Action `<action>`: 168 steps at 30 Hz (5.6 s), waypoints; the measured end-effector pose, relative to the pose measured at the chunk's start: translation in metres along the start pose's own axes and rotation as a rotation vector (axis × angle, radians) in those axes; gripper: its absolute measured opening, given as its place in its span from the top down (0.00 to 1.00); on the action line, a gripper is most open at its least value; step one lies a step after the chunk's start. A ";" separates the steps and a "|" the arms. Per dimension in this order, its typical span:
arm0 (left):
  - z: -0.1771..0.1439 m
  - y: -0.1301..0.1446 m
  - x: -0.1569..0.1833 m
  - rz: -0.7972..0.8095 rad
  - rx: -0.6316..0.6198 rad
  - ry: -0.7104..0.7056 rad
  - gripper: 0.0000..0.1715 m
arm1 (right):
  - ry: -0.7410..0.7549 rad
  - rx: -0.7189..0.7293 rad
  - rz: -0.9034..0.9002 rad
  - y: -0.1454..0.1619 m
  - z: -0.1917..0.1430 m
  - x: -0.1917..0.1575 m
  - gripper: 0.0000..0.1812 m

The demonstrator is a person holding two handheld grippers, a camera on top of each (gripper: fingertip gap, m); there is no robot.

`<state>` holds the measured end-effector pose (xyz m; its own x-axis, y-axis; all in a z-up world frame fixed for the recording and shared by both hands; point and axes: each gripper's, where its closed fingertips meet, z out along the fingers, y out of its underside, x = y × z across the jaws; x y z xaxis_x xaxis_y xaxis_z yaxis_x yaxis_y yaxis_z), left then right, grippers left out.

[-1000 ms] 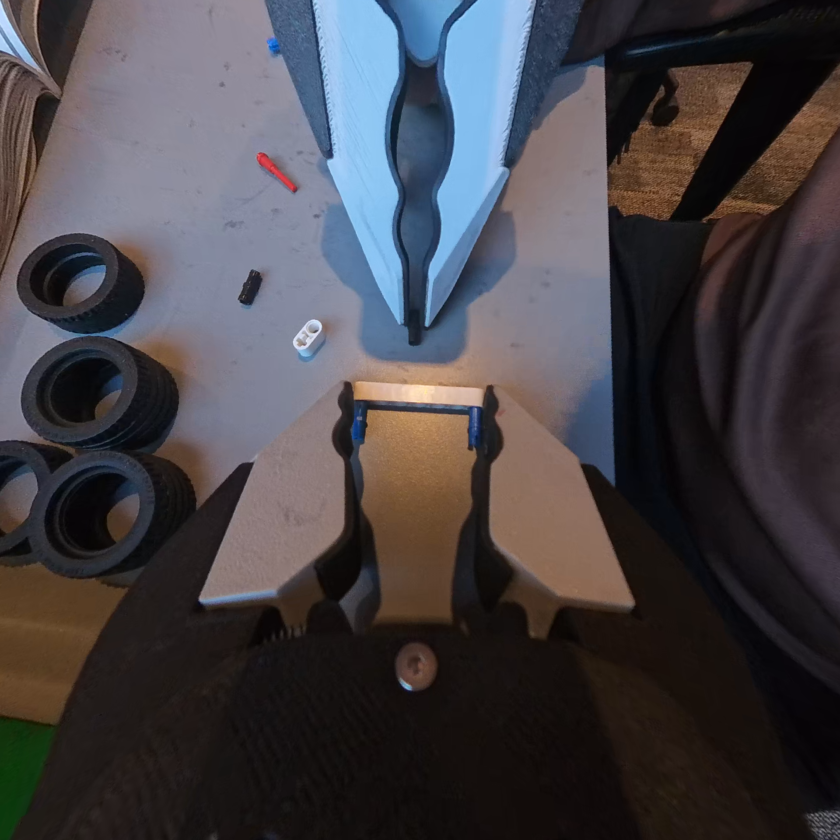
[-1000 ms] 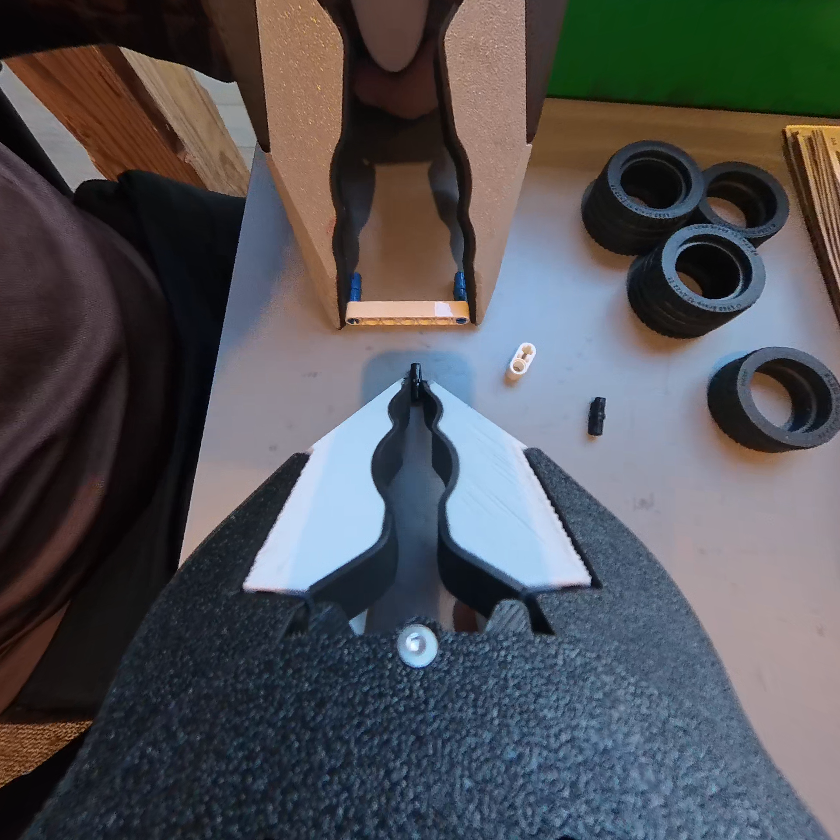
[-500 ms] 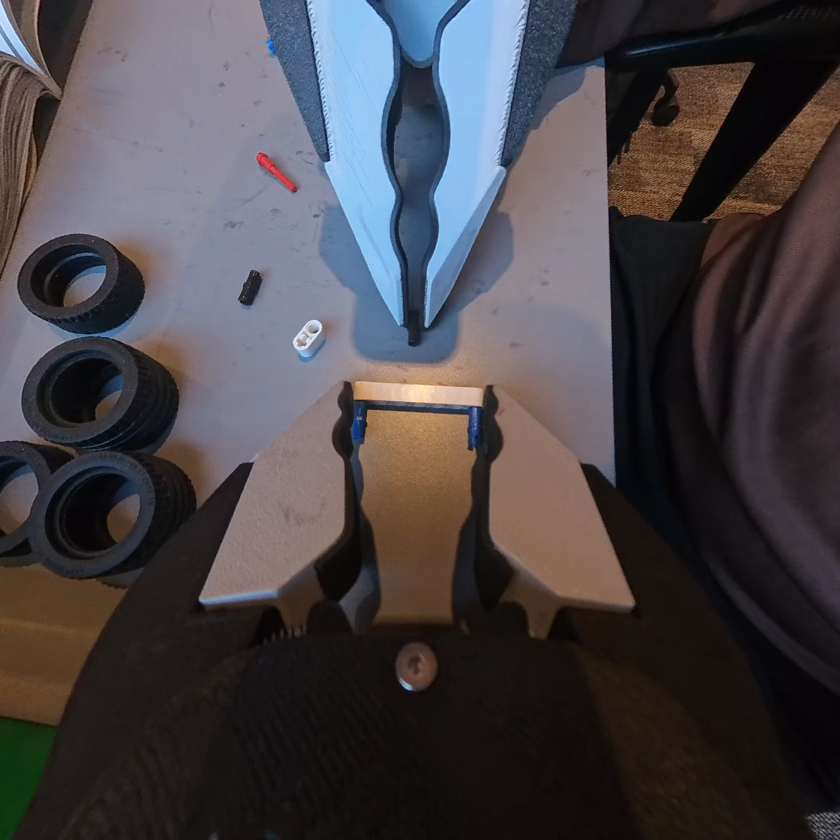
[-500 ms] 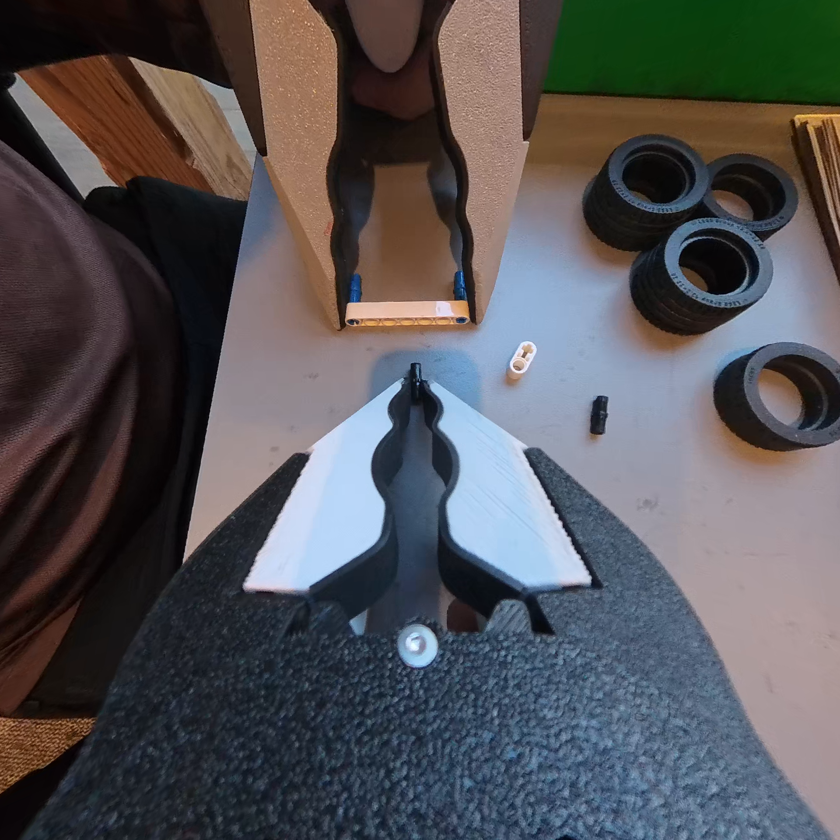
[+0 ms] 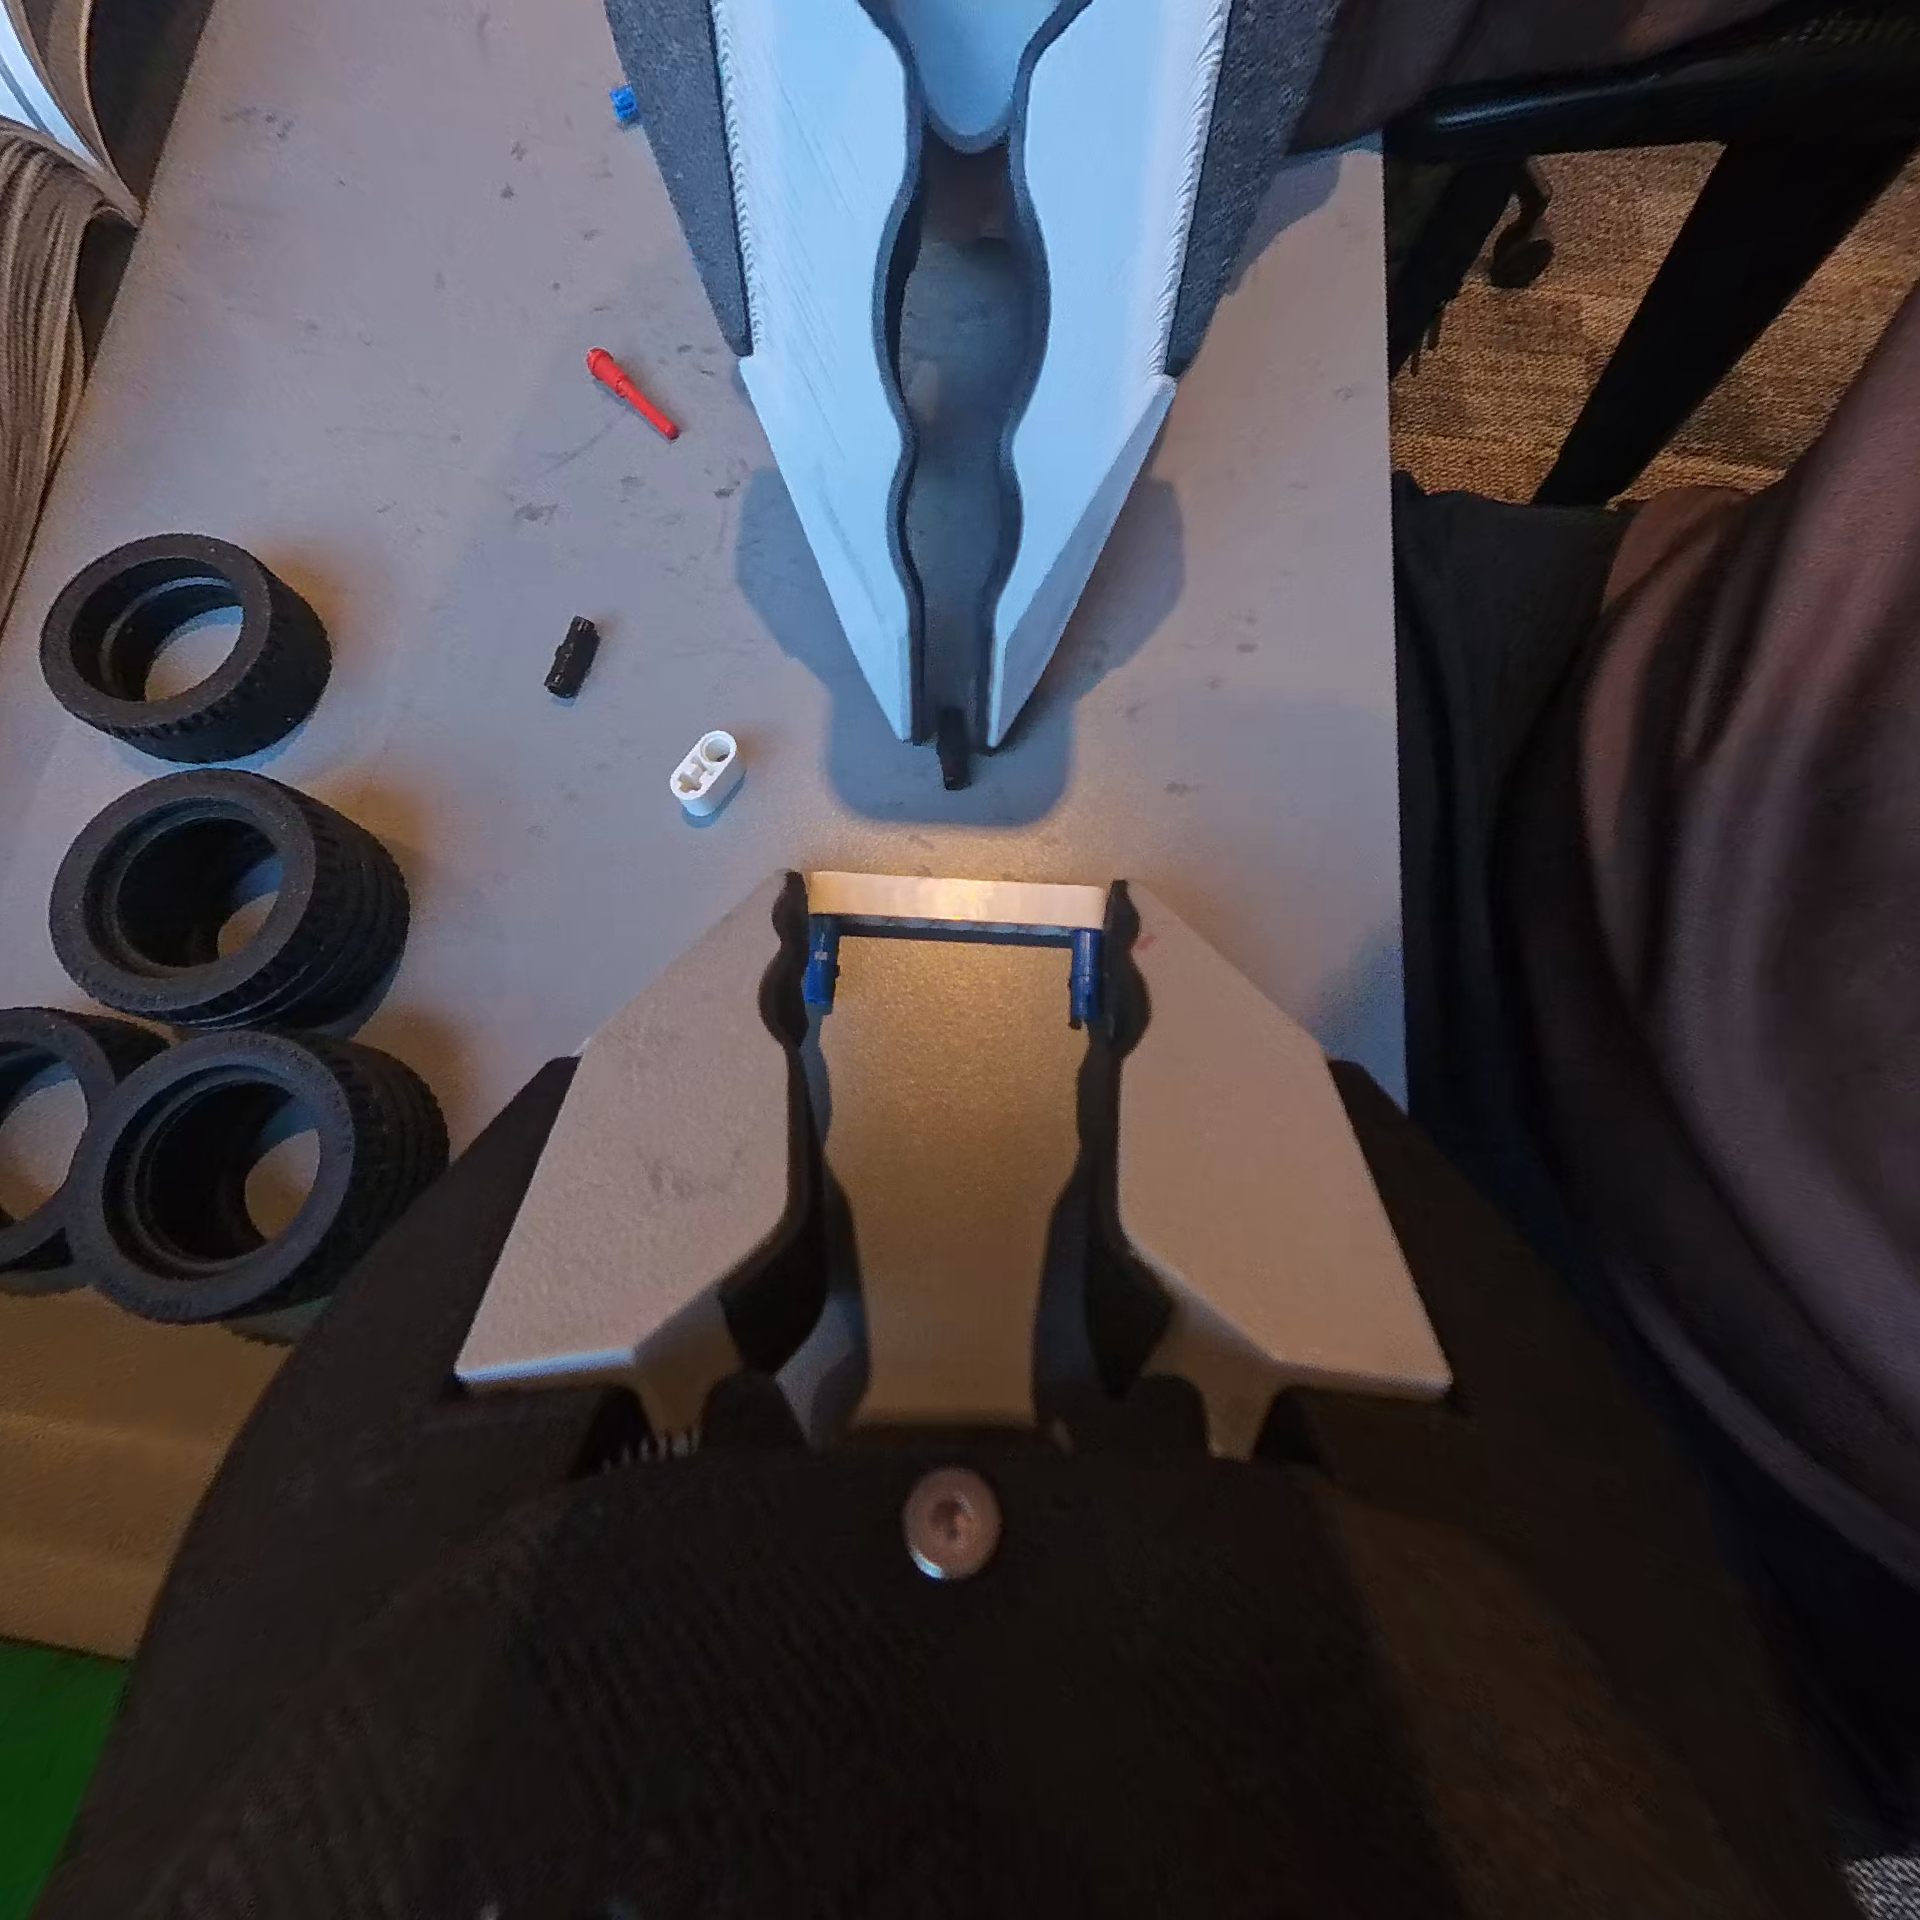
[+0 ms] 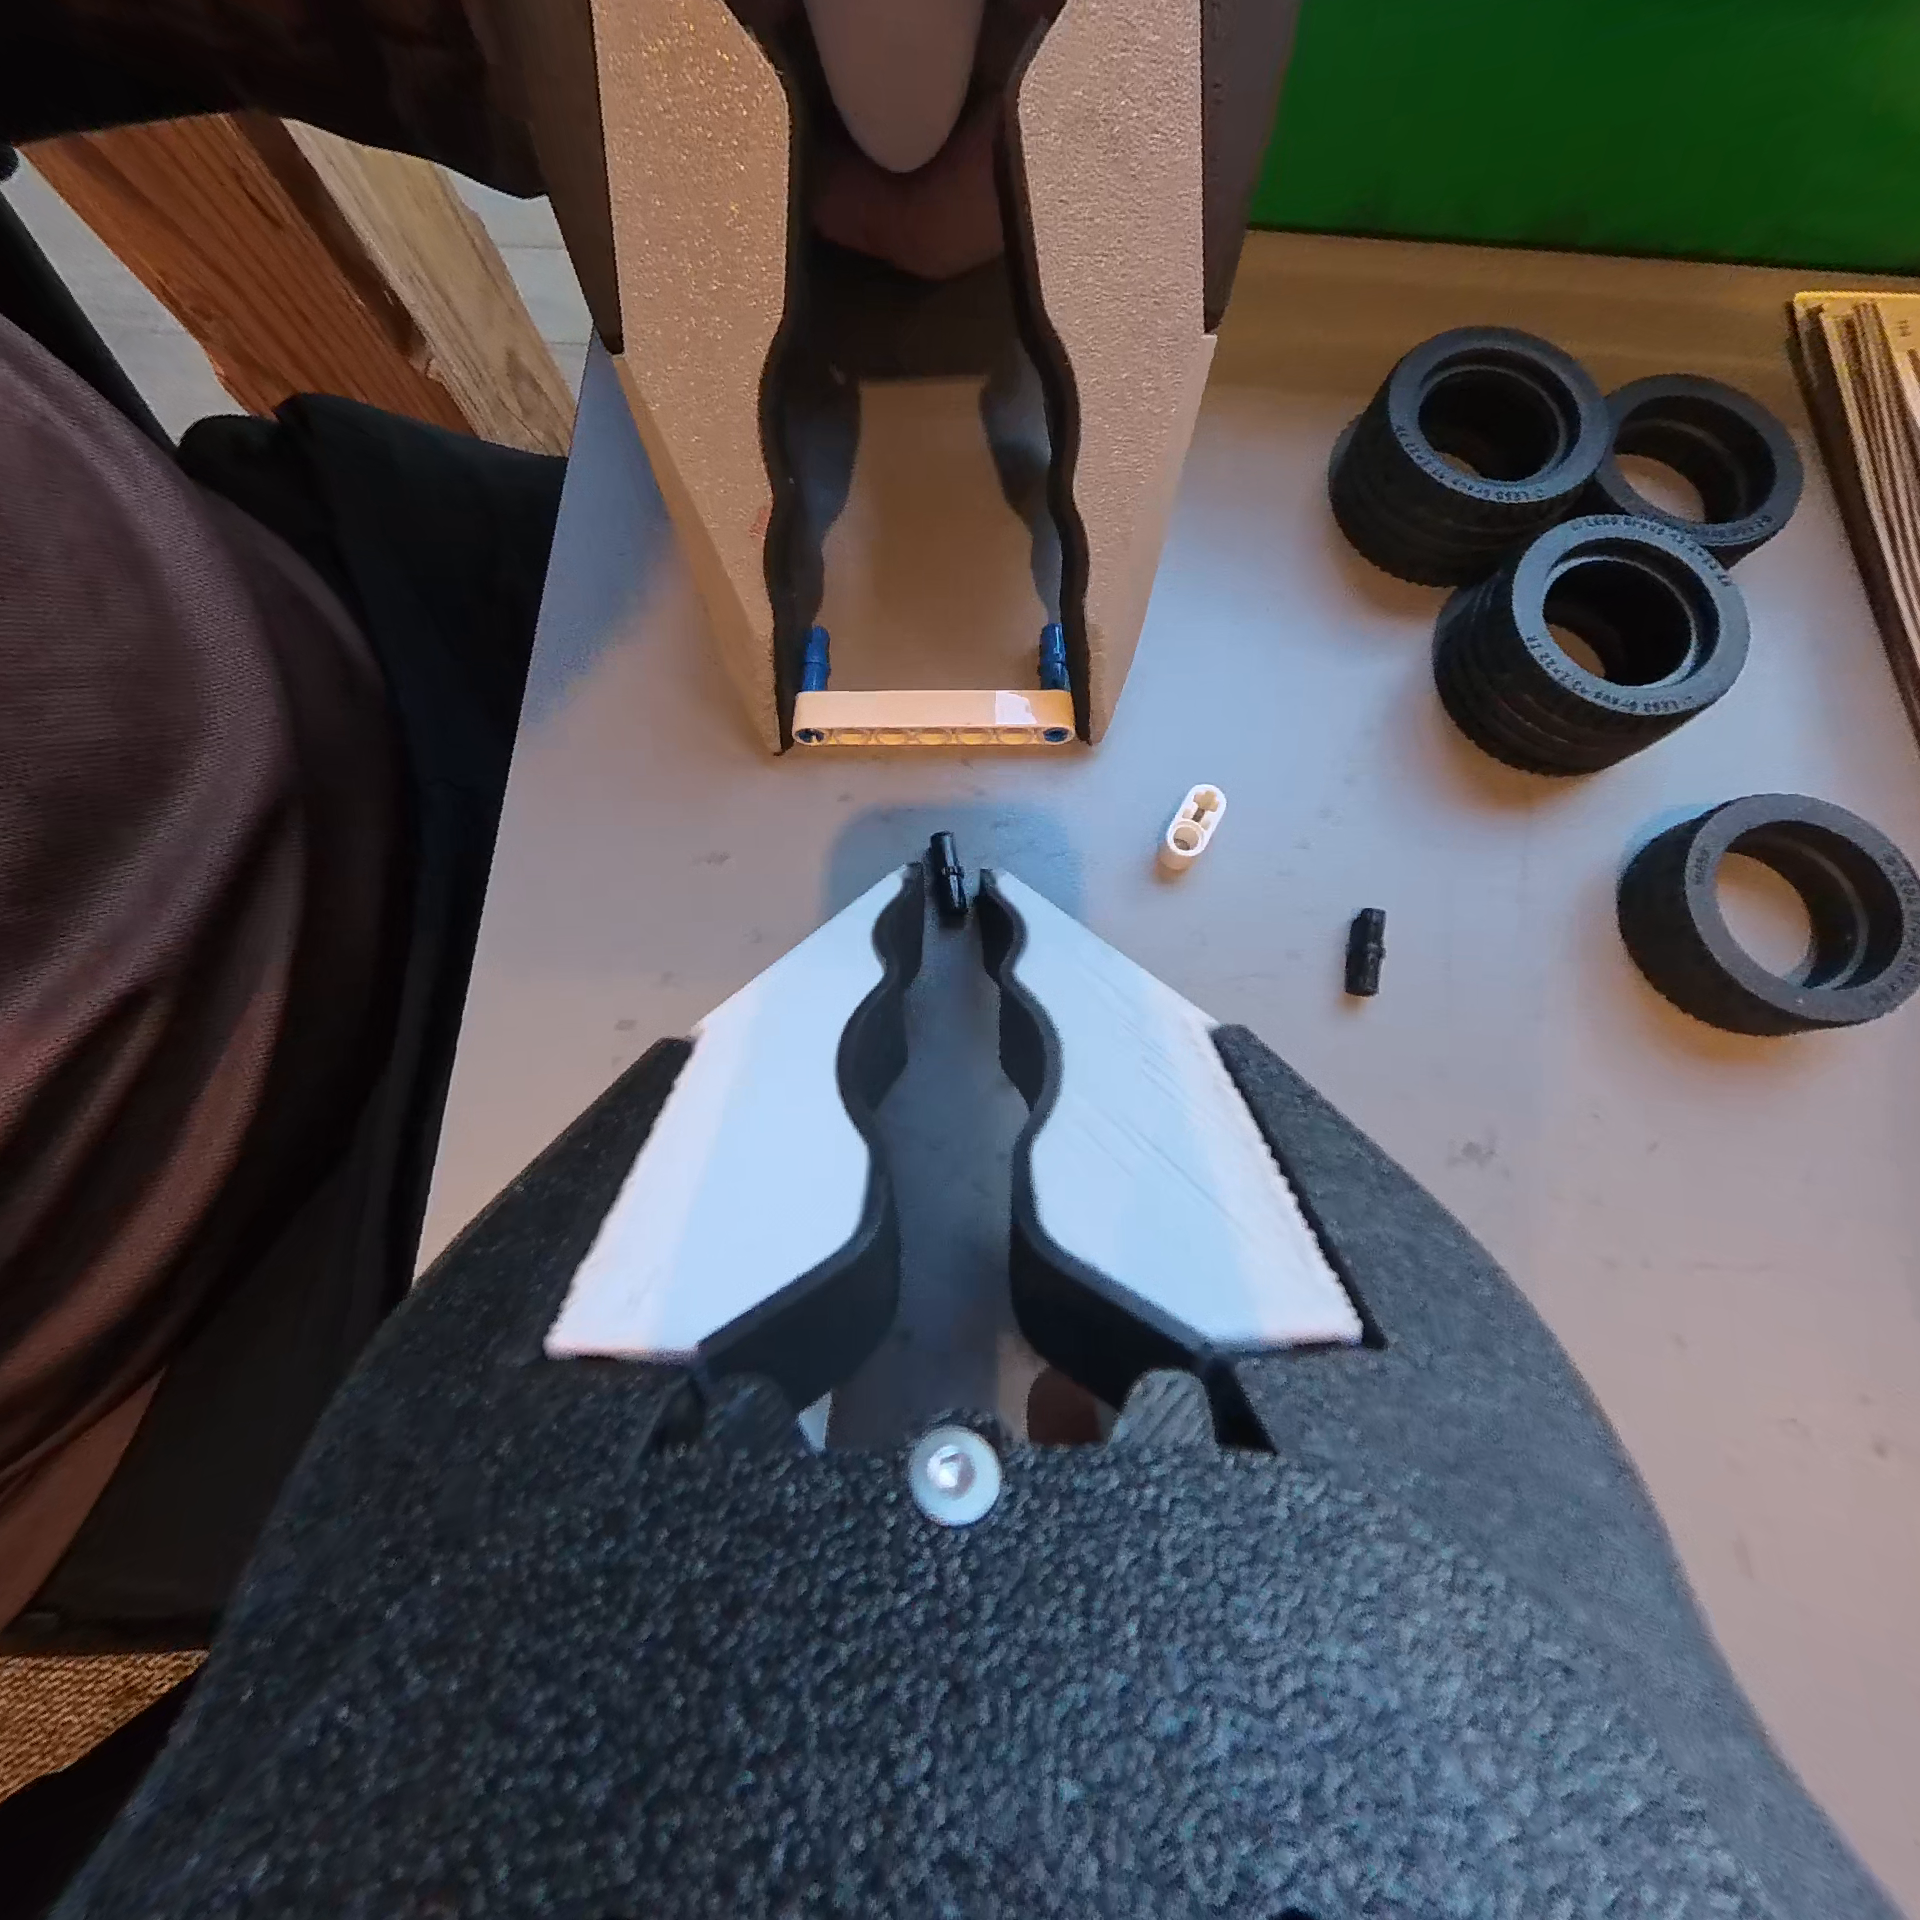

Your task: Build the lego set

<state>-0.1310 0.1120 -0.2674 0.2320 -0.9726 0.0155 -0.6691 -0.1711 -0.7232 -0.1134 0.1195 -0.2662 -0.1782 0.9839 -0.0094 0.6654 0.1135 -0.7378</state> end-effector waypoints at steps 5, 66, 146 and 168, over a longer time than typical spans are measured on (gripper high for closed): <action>0.000 0.000 0.000 0.000 0.000 0.000 0.68 | -0.006 -0.001 0.003 0.000 0.000 -0.001 0.93; 0.000 0.001 0.003 0.006 0.000 0.006 0.68 | 0.001 -0.013 0.145 -0.010 0.012 -0.004 0.98; 0.001 -0.001 -0.004 -0.023 -0.001 -0.019 0.68 | -0.168 -0.021 0.287 -0.008 0.007 0.000 0.98; -0.025 0.012 0.008 -0.398 -0.055 -0.209 0.57 | 0.021 -0.011 0.233 0.006 -0.005 0.013 0.98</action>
<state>-0.1545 0.0988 -0.2586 0.6125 -0.7778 0.1413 -0.5343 -0.5390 -0.6512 -0.1081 0.1336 -0.2677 -0.0033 0.9863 -0.1647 0.6945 -0.1162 -0.7101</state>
